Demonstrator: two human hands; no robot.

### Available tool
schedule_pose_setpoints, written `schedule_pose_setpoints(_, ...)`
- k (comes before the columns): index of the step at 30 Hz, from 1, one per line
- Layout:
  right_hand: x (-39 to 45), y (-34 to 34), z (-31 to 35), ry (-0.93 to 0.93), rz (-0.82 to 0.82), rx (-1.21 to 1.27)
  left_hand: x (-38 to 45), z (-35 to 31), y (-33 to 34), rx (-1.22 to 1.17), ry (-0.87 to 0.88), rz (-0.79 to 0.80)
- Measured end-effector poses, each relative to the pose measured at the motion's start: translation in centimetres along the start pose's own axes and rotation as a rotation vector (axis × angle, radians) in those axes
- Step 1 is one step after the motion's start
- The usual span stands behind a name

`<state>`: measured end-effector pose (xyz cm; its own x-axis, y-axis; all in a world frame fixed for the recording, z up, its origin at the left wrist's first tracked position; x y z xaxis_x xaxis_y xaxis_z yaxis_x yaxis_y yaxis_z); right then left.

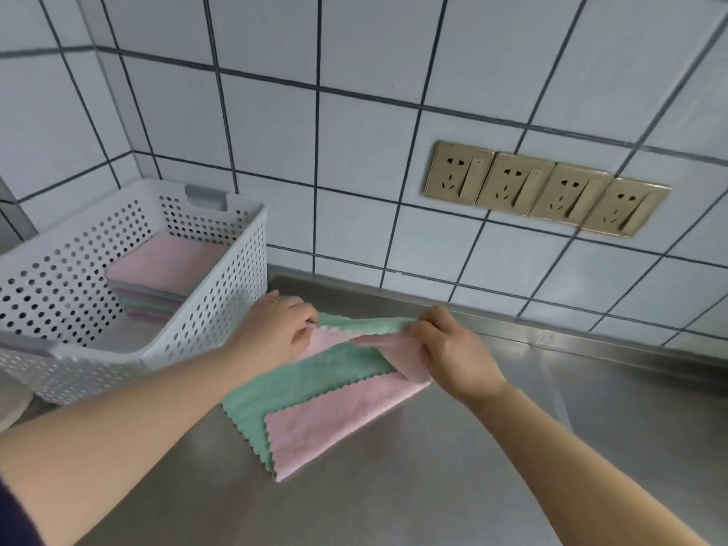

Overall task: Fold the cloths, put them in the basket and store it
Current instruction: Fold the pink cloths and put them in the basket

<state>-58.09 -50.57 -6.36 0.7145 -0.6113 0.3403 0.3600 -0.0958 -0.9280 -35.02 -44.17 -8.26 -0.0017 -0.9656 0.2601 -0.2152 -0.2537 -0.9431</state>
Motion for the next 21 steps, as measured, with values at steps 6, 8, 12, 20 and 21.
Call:
schedule_pose_setpoints(6, 4.2, -7.5, -3.6, 0.147, -0.246, 0.096, 6.9, 1.0, -6.6, -0.248, -0.143, -0.139)
schedule_pose_setpoints(8, 5.9, -9.5, -5.1, 0.217, -0.285, 0.192, 8.6, 1.4, -8.4, -0.325, -0.182, -0.183)
schedule_pose_setpoints(12, 9.2, -12.8, -6.3, 0.304, -0.412, 0.256, 10.6, 1.8, -11.1, -0.542, -0.216, -0.353)
schedule_pose_setpoints(20, 7.1, -12.1, -8.3, 0.394, -0.711, 0.847, 8.6, 2.2, -11.4, -1.064, -0.23, -0.672)
schedule_pose_setpoints(21, 6.3, -11.8, -8.1, 0.371, -0.712, 0.903, 7.8, 1.9, -11.2, -1.137, -0.207, -0.696)
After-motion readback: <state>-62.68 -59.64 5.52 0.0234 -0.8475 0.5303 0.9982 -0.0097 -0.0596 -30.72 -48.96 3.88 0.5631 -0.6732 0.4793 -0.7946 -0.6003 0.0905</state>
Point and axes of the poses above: each hand's wrist, its own x-axis towards the middle knuckle, its own y-axis out of the palm, z = x × y, the point moved 5 cm from there along x, towards the middle knuckle, and after that the axes turned 1 degree about -y, right-handed, at the moved point
